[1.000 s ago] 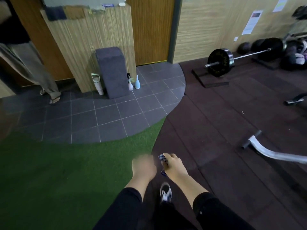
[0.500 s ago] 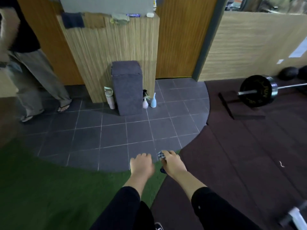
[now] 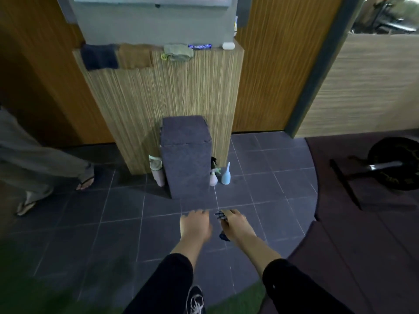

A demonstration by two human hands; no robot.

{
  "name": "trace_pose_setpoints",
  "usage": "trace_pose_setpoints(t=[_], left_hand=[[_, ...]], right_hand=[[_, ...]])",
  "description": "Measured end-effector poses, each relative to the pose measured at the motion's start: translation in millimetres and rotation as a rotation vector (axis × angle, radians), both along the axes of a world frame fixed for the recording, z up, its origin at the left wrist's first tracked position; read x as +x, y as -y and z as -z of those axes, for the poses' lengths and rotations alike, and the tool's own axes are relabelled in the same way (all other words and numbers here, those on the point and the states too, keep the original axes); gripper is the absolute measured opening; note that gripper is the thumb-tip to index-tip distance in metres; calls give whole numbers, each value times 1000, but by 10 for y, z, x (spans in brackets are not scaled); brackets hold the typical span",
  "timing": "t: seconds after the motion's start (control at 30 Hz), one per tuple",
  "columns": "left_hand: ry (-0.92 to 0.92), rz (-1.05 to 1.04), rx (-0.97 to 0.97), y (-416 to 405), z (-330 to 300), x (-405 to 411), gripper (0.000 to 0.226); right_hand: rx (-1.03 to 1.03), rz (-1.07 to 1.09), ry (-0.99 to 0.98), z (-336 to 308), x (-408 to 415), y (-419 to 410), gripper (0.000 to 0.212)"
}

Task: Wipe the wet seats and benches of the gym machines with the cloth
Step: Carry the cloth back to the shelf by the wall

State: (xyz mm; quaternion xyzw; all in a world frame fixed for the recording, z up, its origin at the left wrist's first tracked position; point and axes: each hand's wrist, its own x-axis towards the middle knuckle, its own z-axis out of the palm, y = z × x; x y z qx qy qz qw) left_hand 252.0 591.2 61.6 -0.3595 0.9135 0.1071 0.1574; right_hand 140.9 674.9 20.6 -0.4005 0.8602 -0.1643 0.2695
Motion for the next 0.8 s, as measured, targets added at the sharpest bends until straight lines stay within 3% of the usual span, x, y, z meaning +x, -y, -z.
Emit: trace_pose_setpoints(t=[0.23,0.57,0.8], left_hand=[[-33,-19,-2,1339,-38,-783,33],[-142,-78,-49,3170,198,-2064,41],[-206,-63,-116,4269,161,-2714,39]], right_hand=[[-31,-34,52,-75,-843,1342,33],[-31,-294,97,17,-2243,3388,45],[5,-400,228,-188,-3030,4524,38]])
